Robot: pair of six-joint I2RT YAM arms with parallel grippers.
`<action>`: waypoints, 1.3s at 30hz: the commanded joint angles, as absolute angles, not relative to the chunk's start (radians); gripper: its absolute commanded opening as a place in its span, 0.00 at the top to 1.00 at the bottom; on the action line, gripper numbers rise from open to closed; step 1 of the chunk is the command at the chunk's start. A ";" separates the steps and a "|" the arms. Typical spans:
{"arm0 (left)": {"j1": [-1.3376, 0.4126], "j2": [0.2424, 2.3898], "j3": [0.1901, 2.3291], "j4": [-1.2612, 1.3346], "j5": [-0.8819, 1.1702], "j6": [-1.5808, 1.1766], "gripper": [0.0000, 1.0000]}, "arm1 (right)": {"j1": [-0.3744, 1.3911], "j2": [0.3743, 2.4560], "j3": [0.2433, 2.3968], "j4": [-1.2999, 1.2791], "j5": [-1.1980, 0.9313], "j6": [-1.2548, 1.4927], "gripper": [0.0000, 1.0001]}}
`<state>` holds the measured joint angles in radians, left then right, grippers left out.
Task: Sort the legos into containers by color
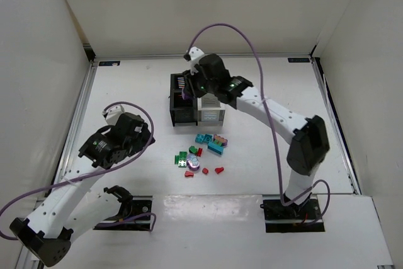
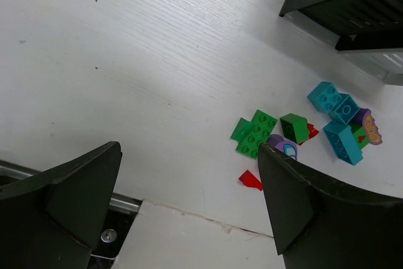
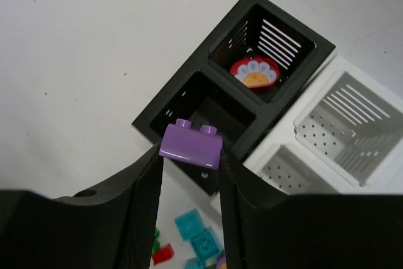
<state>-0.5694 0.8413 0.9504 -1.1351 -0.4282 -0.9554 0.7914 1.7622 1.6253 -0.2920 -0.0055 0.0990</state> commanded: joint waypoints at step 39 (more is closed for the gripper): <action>-0.960 1.202 1.084 -0.809 -0.247 -0.535 0.00 | 0.844 1.101 1.129 -0.529 0.508 0.376 0.17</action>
